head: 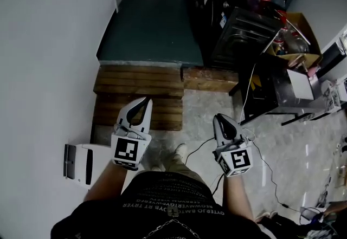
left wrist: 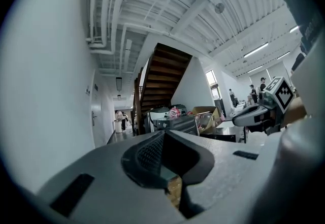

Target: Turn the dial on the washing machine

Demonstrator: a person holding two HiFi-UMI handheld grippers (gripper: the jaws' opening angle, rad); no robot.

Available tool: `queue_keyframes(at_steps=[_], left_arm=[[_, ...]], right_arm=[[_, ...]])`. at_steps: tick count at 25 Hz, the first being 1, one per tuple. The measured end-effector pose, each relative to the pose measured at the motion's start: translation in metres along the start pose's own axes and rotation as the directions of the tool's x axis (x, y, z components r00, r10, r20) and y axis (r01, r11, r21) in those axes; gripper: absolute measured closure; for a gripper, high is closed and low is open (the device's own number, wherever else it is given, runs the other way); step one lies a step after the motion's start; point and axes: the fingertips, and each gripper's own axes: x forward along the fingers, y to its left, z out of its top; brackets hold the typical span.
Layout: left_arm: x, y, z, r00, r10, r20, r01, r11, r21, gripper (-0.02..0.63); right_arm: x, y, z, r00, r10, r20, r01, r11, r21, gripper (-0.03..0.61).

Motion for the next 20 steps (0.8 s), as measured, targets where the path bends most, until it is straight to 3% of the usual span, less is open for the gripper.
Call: queue_keyframes(at_steps=[12, 20], left_arm=[[0.11, -0.01, -0.022, 0.997, -0.025, -0.074, 0.024, 1.0, -0.015, 0.609], [0.19, -0.033, -0.001, 0.997, -0.048, -0.058, 0.049, 0.999, 0.004, 0.609]], right_arm=[[0.075, -0.075, -0.015, 0.997, 0.072, 0.011, -0.073, 0.996, 0.049, 0.474], [0.104, -0.137, -0.015, 0.994, 0.104, 0.036, -0.106, 0.992, 0.061, 0.474]])
